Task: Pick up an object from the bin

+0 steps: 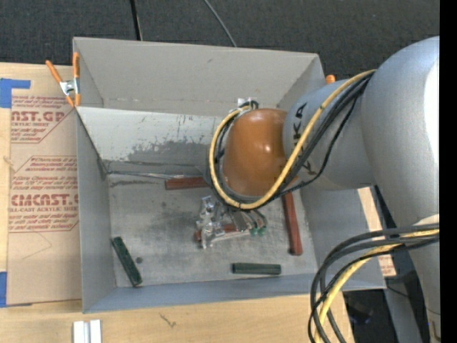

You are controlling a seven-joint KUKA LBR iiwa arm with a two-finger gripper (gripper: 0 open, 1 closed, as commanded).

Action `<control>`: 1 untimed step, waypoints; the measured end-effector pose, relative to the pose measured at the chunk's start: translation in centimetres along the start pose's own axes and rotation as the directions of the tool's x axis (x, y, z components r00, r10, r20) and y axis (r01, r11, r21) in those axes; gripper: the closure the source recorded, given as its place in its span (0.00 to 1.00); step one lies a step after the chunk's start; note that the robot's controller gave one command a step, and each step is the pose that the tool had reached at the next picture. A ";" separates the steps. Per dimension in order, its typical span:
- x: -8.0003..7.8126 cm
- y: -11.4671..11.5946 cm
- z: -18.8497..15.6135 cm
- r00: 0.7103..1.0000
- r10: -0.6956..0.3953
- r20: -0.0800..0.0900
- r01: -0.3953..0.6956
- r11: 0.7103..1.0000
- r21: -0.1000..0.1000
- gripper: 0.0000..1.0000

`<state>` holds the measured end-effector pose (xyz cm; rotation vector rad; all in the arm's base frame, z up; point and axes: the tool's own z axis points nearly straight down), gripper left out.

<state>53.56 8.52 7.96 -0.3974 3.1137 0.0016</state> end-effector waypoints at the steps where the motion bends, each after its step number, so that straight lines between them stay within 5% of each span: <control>1: -2.3 0.7 -13.9 1.000 -0.018 0.001 0.018 1.000 0.000 1.00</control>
Offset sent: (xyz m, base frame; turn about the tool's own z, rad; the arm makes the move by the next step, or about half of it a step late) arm 0.0000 0.0000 0.0000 0.0000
